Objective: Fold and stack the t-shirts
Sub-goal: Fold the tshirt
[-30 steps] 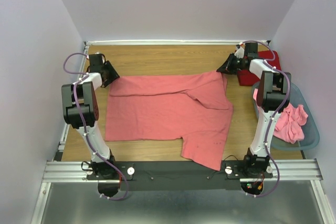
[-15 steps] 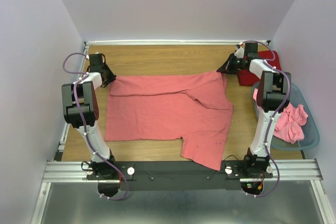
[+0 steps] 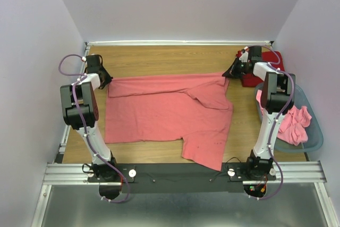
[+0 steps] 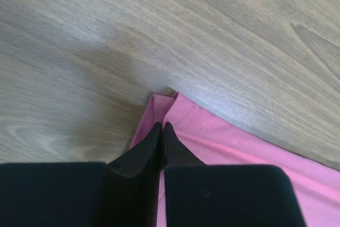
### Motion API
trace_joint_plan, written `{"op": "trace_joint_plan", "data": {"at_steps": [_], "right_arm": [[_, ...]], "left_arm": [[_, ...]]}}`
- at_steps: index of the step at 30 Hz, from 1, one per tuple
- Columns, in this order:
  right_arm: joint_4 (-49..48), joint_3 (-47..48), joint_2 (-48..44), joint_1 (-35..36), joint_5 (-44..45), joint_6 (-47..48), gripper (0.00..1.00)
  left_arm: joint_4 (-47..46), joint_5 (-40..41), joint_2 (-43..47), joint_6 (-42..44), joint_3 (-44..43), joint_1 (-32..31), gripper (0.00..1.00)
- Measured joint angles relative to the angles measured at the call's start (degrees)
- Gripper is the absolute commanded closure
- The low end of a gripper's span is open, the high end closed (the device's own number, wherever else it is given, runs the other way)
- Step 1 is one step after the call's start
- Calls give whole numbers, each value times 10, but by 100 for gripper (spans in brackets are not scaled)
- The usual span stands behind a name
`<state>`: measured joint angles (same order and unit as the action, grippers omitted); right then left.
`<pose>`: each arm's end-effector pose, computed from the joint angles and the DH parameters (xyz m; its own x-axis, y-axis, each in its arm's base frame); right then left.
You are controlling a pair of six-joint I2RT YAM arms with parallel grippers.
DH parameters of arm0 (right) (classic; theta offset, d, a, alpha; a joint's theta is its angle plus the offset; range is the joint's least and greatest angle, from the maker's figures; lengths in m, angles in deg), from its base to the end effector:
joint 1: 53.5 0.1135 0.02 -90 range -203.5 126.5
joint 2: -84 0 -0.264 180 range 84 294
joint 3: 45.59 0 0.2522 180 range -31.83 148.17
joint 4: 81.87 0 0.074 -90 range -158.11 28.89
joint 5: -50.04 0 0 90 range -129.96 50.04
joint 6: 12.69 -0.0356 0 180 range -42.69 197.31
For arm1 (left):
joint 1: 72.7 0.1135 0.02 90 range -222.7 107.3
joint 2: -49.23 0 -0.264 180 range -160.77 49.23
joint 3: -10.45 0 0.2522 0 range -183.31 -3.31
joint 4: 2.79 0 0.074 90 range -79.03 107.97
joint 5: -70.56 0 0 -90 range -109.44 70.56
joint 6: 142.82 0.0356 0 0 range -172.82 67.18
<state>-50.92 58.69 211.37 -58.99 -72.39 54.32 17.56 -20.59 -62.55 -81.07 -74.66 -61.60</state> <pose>0.4730 -0.0263 0.1402 -0.8326 0.4112 -0.3710 0.1005 0.7709 0.6289 0.4104 0.0798 0.1653 -0.5476 -0.5897 -0.5936 -0.4975 0.7999 -0.3356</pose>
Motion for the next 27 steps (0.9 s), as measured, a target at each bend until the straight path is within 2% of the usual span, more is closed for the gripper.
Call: {"op": "trace_joint_plan", "data": {"at_steps": [3,7,13,14,15,17,18,20,22,24,27], "right_arm": [[0,0,0,0,0,0,99],[0,0,0,0,-3,0,99],[0,16,0,0,-16,-4,96],[0,22,0,0,-18,-6,93],[0,27,0,0,-20,-6,85],[0,32,0,1,-24,-9,76],[0,34,0,1,-25,-11,68],[0,35,0,2,-25,-13,58],[0,35,0,2,-24,-14,53],[-1,31,-2,2,-22,-15,49],[-3,9,-20,2,-10,-18,47]], "left_arm": [[-1,-1,0,0,0,0,89],[-6,-1,1,1,4,0,82],[-14,-6,1,4,5,0,66],[-14,-7,1,5,5,0,62],[-14,-7,1,5,5,0,54],[-14,-7,1,5,5,0,49],[-13,-7,1,5,5,0,41],[-12,-7,5,3,5,1,35],[-6,-7,18,-1,7,1,30],[-4,-6,34,-5,12,1,30],[-2,-3,78,-11,35,-3,42]]}}
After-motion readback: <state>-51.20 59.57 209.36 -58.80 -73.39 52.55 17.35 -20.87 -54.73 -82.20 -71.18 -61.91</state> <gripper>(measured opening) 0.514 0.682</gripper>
